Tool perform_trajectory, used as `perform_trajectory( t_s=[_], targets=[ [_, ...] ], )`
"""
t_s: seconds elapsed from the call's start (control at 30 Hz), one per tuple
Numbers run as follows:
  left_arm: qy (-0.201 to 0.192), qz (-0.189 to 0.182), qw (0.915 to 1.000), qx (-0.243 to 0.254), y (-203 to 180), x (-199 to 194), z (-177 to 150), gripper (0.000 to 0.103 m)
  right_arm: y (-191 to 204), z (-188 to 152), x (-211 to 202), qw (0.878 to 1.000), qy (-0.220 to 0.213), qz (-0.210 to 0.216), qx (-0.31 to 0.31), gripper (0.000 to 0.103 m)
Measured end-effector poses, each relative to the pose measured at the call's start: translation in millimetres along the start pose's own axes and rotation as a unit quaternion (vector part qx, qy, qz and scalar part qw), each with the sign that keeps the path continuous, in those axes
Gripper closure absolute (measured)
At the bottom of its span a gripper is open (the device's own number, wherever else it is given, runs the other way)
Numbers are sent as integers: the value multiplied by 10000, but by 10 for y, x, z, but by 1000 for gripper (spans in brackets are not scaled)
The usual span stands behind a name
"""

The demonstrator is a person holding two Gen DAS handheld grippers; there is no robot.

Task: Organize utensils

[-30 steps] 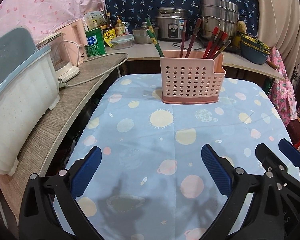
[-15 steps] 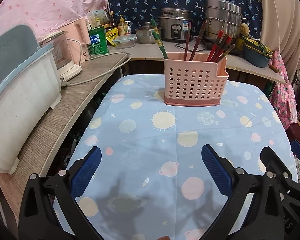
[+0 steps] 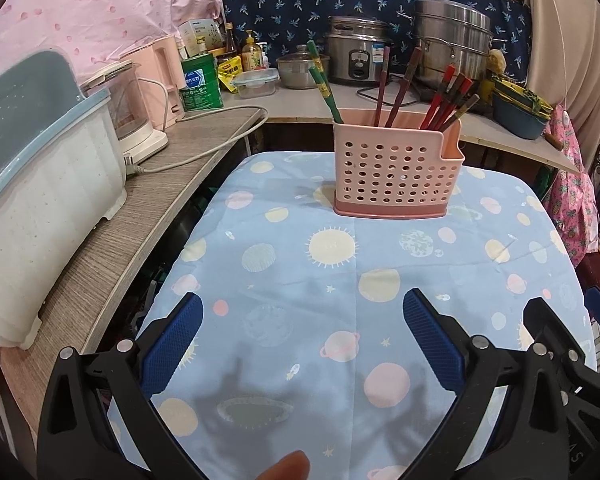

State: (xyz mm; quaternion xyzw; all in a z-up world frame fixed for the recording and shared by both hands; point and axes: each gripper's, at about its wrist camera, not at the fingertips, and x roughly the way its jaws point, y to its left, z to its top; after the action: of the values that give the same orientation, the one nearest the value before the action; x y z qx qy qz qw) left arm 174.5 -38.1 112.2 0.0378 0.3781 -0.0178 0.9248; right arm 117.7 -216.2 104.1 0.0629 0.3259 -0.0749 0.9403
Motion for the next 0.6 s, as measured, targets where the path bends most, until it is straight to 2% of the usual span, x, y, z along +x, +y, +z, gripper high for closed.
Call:
perform_trajectory(
  t_s=[0.6],
  targets=[
    [40, 32, 10000, -22, 1, 66, 23, 7, -2, 13, 69, 10000, 22, 1, 12, 19]
  ],
)
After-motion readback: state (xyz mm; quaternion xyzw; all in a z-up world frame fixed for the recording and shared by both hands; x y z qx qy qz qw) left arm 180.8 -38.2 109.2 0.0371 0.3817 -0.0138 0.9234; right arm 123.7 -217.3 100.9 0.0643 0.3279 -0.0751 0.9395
